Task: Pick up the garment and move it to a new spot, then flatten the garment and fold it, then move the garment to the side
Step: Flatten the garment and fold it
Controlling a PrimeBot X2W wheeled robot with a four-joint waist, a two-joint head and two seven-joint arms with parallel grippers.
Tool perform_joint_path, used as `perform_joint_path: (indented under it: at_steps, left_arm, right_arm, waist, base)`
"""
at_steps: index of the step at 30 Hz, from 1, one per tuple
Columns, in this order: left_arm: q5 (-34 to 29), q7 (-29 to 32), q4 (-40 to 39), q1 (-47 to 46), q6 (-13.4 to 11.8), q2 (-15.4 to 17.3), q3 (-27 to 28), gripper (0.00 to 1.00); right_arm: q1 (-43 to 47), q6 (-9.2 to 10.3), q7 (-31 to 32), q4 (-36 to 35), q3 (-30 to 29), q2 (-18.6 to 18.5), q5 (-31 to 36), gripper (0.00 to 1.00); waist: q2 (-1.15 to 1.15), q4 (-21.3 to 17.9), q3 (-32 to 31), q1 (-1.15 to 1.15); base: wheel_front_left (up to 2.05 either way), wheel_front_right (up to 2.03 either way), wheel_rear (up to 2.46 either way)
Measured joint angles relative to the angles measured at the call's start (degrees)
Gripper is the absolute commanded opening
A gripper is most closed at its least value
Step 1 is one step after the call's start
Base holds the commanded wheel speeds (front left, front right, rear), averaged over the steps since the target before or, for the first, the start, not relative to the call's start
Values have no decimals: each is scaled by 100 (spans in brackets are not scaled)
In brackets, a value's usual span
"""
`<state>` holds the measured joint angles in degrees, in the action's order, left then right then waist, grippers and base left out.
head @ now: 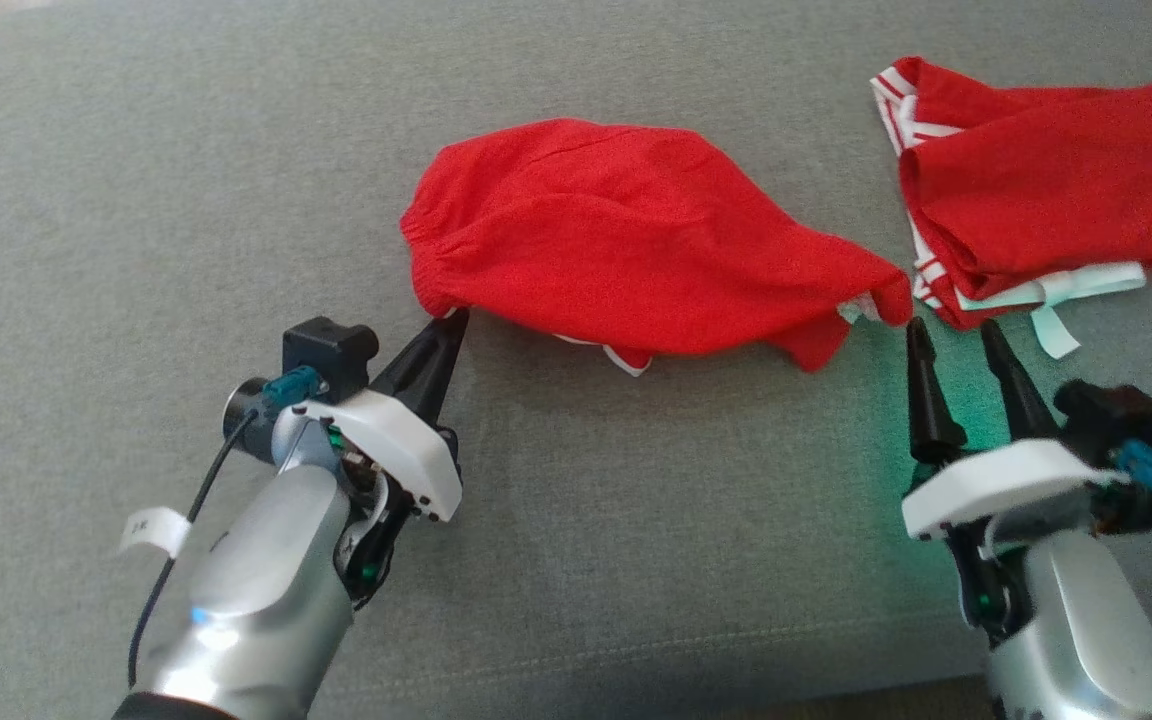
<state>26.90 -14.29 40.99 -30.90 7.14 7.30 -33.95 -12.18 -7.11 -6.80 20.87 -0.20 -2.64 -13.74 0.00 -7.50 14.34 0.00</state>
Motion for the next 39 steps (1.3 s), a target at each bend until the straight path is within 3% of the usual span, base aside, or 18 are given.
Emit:
perform_joint_path:
  at_steps: [12, 30, 39]
  left_arm:
    - [-124, -1, -320, 30, 0, -43, 84, 0]
    - [-264, -1, -371, 145, 0, -60, 272, 0]
    - [-264, -1, -380, 137, 1, -68, 244, 0]
  right_arm:
    - [-607, 0, 181, 1033, 168, -4, 309, 100]
    - [60, 0, 263, 333, 390, -5, 775, 100]
    - [-243, 0, 378, 671, 305, -7, 1251, 100]
  waist:
    - [0, 299, 12, 0]
    - [0, 185, -5, 0]
    - [0, 265, 121, 0]
  base:
    - [0, 0, 0]
    - [0, 0, 0]
    - [0, 0, 0]
